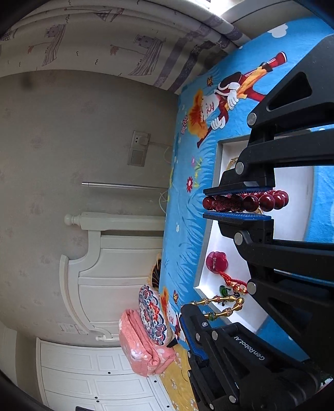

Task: Organize jewelry
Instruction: 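Carry bead bracelet and bamboo bangle over the tray and open both tools, then reach the right tool to the pearl earring and grasp it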

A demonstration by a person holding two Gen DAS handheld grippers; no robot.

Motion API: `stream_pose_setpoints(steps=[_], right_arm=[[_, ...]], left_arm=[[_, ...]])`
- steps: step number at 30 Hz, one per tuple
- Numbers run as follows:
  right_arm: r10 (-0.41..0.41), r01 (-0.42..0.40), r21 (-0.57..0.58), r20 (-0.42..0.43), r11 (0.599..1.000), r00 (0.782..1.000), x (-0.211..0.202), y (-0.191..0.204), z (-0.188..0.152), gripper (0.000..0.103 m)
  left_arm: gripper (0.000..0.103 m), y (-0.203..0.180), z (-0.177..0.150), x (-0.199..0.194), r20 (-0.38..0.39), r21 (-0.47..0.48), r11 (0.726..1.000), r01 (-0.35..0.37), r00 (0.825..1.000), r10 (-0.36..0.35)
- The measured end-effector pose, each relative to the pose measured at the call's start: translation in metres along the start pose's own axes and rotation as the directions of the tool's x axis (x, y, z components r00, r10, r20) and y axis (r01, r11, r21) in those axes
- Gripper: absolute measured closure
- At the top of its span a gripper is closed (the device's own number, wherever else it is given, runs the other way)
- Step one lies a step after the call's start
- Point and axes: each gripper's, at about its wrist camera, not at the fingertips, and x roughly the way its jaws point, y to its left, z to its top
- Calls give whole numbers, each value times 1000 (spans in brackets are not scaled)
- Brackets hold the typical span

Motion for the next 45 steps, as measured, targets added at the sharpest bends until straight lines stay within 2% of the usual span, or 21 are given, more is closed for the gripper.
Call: stream_pose_setpoints(steps=[8,18,19,21,22,23,24,25,31,35,39,42,45], right_arm=[[-35,36,14,-100,999,994,48,-7,-3,90],[-48,49,1,-163,999,985,69,-10,-7,90],[-44,46,5,-175,999,984,72,-10,-7,89],[-47,50,13,-197,999,979,76,-11,-5,78],[-44,49,22,-197,999,979,75,-13,-4,61],[-40,47,31,-190,998,981,73,-14,-3,53],[-41,48,36,-179,998,983,70,-16,-2,51],[-44,51,32,-173,998,984,68,-17,-1,51],[-49,52,16,-153,998,987,57,-16,5,51],[-51,54,15,-151,998,987,48,-17,3,50],[-50,56,33,-157,998,986,38,-22,-6,42],[-40,48,40,-171,998,984,29,-24,-16,42],[-32,39,42,-161,998,987,14,-22,-28,41]], left_arm=[[94,1,1,59,-98,4,998,-63,993,63],[93,3,-5,77,-134,26,996,-85,987,88],[93,3,-5,80,-145,24,996,-85,986,87],[92,6,-4,82,-152,10,996,-93,984,94],[89,8,-3,82,-150,7,995,-104,983,104],[73,9,-3,82,-151,4,994,-106,983,106],[51,11,-2,81,-146,3,995,-103,984,103],[45,12,-2,78,-130,5,994,-113,985,113],[39,14,-3,71,-112,9,991,-135,985,135],[23,14,-4,63,-96,17,989,-147,984,148],[11,19,-10,50,-87,15,987,-160,983,161],[10,23,-17,42,-98,30,985,-168,981,170],[7,29,-28,25,-76,20,985,-169,982,170]])
